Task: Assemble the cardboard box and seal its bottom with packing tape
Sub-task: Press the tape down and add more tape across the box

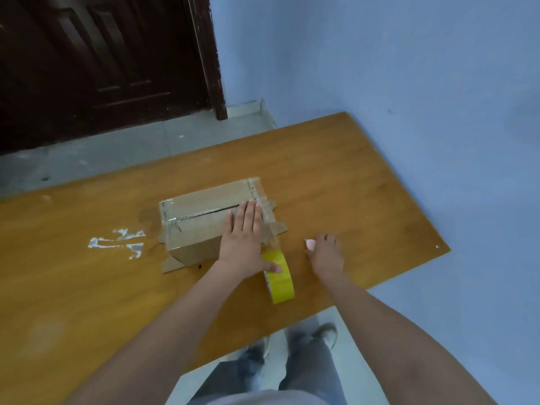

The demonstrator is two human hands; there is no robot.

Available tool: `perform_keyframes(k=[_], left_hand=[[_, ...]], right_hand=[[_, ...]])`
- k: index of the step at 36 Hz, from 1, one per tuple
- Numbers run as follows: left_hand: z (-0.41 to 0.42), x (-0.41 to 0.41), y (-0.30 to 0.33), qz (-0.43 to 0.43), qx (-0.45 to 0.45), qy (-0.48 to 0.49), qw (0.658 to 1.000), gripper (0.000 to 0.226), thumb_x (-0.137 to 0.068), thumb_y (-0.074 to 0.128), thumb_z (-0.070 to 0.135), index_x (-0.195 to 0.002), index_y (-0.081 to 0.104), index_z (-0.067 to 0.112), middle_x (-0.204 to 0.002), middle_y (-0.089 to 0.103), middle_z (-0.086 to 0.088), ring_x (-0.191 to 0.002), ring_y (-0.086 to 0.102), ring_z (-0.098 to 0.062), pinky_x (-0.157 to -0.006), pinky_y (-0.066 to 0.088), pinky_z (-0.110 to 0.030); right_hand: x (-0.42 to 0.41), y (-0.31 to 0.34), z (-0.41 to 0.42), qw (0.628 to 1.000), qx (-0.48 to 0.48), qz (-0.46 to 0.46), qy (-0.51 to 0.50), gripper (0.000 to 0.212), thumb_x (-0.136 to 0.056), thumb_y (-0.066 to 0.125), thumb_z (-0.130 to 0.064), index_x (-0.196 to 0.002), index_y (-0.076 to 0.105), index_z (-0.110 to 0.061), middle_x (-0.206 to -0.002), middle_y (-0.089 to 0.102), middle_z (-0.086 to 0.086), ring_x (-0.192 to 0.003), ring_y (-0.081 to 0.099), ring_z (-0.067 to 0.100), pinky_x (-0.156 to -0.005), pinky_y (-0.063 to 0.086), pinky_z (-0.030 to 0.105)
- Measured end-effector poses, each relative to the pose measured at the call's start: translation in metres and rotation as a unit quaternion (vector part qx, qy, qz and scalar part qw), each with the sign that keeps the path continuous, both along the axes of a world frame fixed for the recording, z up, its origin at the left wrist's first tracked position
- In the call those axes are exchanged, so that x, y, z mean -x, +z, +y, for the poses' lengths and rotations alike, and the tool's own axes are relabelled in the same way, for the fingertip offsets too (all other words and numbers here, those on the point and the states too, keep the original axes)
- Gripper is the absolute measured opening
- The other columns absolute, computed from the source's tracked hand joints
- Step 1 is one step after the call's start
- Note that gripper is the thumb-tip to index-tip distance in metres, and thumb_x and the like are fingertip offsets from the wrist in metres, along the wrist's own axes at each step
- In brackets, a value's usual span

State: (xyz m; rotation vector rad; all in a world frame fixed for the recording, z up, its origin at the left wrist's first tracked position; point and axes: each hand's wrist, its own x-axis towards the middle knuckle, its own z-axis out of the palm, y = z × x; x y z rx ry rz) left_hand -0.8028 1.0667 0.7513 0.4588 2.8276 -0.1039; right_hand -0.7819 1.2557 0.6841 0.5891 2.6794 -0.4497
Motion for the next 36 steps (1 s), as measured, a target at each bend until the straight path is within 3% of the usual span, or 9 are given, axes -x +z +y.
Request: perform_keyframes(k=[4, 9, 13, 15, 18, 22, 29, 33, 36], left_hand=[[0.000, 0.000, 0.000, 0.000, 0.001, -0.001, 1.000, 0.143, -0.054, 0.046, 0.091, -0.144, -0.024, 0.004, -0.156, -0.022, -0.009, -0.142, -0.023, -0.027, -0.117, -0.006, -0.048], [-0.002, -0.002, 0.000, -0.002, -0.001, -0.004, 1.000, 0.141, -0.056, 0.044, 0.092, -0.144, -0.024, 0.006, -0.156, -0.023, -0.008, -0.142, -0.024, -0.026, -0.117, -0.008, -0.046], [-0.005, -0.002, 0.000, 0.006, -0.018, -0.006, 1.000, 0.140, -0.056, 0.044, 0.091, -0.145, -0.022, 0.007, -0.156, -0.021, -0.008, -0.143, -0.022, -0.025, -0.117, -0.009, -0.044], [-0.006, -0.004, 0.000, 0.004, -0.034, -0.006, 0.999, 0.139, -0.056, 0.046, 0.091, -0.146, -0.022, 0.009, -0.157, -0.021, -0.007, -0.143, -0.022, -0.024, -0.118, -0.009, -0.043], [-0.007, -0.004, 0.001, 0.007, -0.049, -0.012, 0.999, 0.139, -0.055, 0.047, 0.090, -0.145, -0.025, 0.012, -0.157, -0.020, -0.006, -0.143, -0.021, -0.024, -0.117, -0.010, -0.042], [-0.008, -0.003, 0.001, 0.011, -0.052, -0.013, 0.998, 0.137, -0.055, 0.045, 0.091, -0.145, -0.025, 0.014, -0.157, -0.020, -0.006, -0.143, -0.022, -0.023, -0.116, -0.010, -0.042], [-0.007, -0.003, 0.000, 0.008, -0.052, -0.007, 0.999, 0.135, -0.057, 0.044, 0.091, -0.146, -0.024, 0.015, -0.157, -0.022, -0.006, -0.142, -0.024, -0.023, -0.115, -0.013, -0.042], [-0.007, -0.002, 0.001, 0.011, -0.052, -0.010, 0.999, 0.133, -0.059, 0.044, 0.090, -0.146, -0.024, 0.015, -0.156, -0.022, -0.005, -0.143, -0.023, -0.023, -0.116, -0.011, -0.043], [-0.008, -0.002, 0.002, 0.012, -0.051, -0.013, 0.999, 0.133, -0.059, 0.043, 0.090, -0.145, -0.024, 0.015, -0.156, -0.023, -0.005, -0.143, -0.024, -0.023, -0.116, -0.011, -0.043]], right_hand=[[-0.001, -0.006, 0.001, 1.000, -0.001, 0.027, -0.005, 0.039, -0.093, 0.055, -0.033, -0.124, 0.046, -0.009, -0.130, 0.043, 0.014, -0.122, 0.039, 0.032, -0.091, 0.042, 0.040], [-0.001, 0.006, 0.004, 0.979, 0.176, 0.094, -0.027, 0.038, -0.093, 0.056, -0.037, -0.115, 0.057, -0.007, -0.107, 0.065, 0.015, -0.099, 0.060, 0.032, -0.079, 0.045, 0.037], [-0.003, 0.026, 0.002, 0.967, 0.227, 0.114, 0.020, 0.029, -0.089, 0.061, -0.037, -0.102, 0.063, -0.012, -0.087, 0.062, 0.003, -0.079, 0.056, 0.020, -0.064, 0.039, 0.031], [-0.005, 0.034, -0.001, 0.961, 0.235, 0.139, 0.029, 0.024, -0.088, 0.062, -0.036, -0.100, 0.065, -0.015, -0.087, 0.058, -0.001, -0.081, 0.052, 0.014, -0.062, 0.034, 0.026], [-0.006, 0.048, -0.009, 0.952, 0.258, 0.161, 0.028, 0.020, -0.087, 0.065, -0.032, -0.102, 0.067, -0.020, -0.093, 0.055, -0.004, -0.089, 0.052, 0.012, -0.071, 0.034, 0.021], [-0.008, 0.061, -0.023, 0.949, 0.276, 0.147, 0.049, 0.033, -0.083, 0.069, -0.023, -0.115, 0.064, -0.014, -0.111, 0.058, 0.005, -0.105, 0.055, 0.019, -0.086, 0.041, 0.024], [-0.009, 0.068, -0.039, 0.955, 0.246, 0.157, 0.044, 0.035, -0.079, 0.074, -0.023, -0.110, 0.064, -0.009, -0.107, 0.066, 0.007, -0.096, 0.060, 0.018, -0.071, 0.037, 0.017], [-0.006, 0.070, -0.045, 0.960, 0.231, 0.152, 0.043, 0.037, -0.079, 0.073, -0.024, -0.112, 0.065, -0.010, -0.110, 0.067, 0.007, -0.101, 0.061, 0.020, -0.079, 0.043, 0.024], [-0.005, 0.072, -0.045, 0.960, 0.233, 0.148, 0.048, 0.035, -0.079, 0.073, -0.024, -0.110, 0.066, -0.009, -0.108, 0.069, 0.007, -0.100, 0.062, 0.020, -0.077, 0.042, 0.022]])
